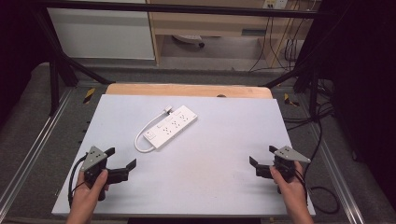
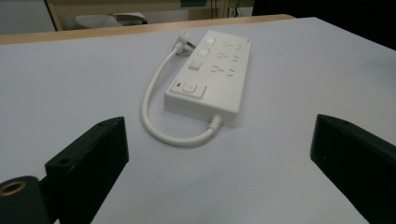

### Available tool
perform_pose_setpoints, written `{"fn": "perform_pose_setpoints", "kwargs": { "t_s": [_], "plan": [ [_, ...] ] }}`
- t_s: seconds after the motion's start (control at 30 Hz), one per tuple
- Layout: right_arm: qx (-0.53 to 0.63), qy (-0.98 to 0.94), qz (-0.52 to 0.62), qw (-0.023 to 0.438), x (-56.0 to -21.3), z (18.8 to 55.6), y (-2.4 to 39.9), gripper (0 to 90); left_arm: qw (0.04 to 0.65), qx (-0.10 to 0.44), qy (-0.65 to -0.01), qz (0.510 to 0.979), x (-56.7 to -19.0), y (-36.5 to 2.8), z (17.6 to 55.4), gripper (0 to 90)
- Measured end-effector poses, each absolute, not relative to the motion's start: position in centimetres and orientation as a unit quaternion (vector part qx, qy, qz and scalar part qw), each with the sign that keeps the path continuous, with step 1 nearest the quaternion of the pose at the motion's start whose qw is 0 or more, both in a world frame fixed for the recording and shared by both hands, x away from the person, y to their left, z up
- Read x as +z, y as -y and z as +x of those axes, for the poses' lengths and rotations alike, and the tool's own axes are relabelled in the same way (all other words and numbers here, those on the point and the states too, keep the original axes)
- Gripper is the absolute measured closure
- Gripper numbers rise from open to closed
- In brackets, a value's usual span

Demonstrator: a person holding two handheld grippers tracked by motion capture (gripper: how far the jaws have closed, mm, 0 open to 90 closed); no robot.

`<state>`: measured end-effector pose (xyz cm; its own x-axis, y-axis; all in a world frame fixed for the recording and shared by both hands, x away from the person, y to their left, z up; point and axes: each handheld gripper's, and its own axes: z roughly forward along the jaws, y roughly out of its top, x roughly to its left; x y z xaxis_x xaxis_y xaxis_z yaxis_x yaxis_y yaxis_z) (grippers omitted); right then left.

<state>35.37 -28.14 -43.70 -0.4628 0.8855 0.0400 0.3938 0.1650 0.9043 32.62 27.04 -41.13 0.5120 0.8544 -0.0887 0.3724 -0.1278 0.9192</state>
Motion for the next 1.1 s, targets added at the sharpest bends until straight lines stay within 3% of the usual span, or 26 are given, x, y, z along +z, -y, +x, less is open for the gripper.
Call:
{"fn": "perform_pose_setpoints", "kwargs": {
  "t_s": [1.1],
  "plan": [
    [0.461,-0.721,0.438,0.276,-43.6,35.0,27.2,4.2,0.521,0.250,-0.420,0.699,-39.9,-25.6,32.8,5.0]
  ]
}}
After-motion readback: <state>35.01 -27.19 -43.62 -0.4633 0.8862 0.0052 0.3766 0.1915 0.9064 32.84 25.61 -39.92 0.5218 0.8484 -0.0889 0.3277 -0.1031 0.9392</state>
